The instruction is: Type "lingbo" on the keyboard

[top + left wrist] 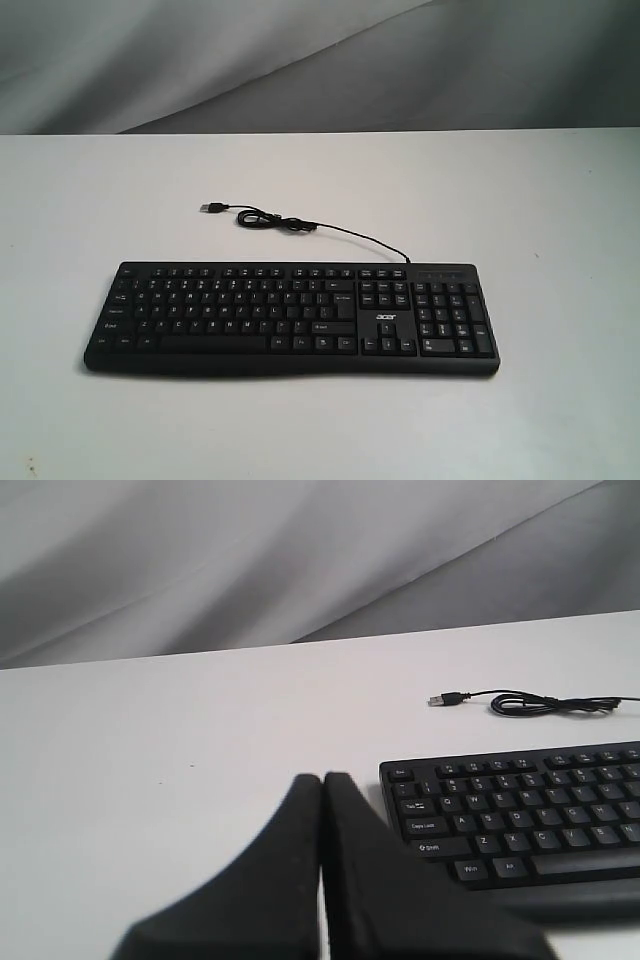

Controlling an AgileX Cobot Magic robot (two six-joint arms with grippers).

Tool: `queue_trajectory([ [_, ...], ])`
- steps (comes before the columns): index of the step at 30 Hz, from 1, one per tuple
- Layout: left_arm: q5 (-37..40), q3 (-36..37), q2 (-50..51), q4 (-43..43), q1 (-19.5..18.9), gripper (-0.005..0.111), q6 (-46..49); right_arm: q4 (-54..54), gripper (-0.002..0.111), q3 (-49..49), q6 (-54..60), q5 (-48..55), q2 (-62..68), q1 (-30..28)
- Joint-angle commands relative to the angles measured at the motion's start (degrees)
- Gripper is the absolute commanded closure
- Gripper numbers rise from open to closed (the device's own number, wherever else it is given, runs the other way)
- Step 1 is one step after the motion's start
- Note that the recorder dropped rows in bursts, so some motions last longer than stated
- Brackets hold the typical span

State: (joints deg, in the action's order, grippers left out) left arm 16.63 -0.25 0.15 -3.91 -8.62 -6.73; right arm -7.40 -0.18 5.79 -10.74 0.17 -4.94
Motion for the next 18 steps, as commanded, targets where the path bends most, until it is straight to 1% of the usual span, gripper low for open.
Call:
queue_trajectory([
  [1,-0.3,0.2,-0.1,0.5,-0.1,0.106,-0.2,-0.3,0.108,0.2,-0.2,-6.5,-0.2,-0.3],
  [6,-0.3,0.2,-0.1,0.5,-0.1,0.106,-0.2,-0.3,0.108,0.2,-0.1,-14.0,-0.2,-0.3],
  [8,-0.3,0.2,-0.1,0.5,-0.1,0.106,-0.2,-0.6,0.108,0.2,-0.1,-15.0,-0.2,-0.3],
  [12,-0.3,0.2,-0.1,0.5,-0.1,0.106,-0.2,-0.8,0.108,-2.8,-0.2,-8.1,-0.2,-0.3],
  [16,-0.3,0.2,-0.1,0.5,-0.1,0.106,-0.2,-0.8,0.108,-10.8,0.1,3.0,-0.1,-0.3],
  [18,-0.3,0.2,-0.1,0.5,-0.1,0.106,-0.2,-0.7,0.108,-16.0,0.1,9.5,2.5,-0.3],
])
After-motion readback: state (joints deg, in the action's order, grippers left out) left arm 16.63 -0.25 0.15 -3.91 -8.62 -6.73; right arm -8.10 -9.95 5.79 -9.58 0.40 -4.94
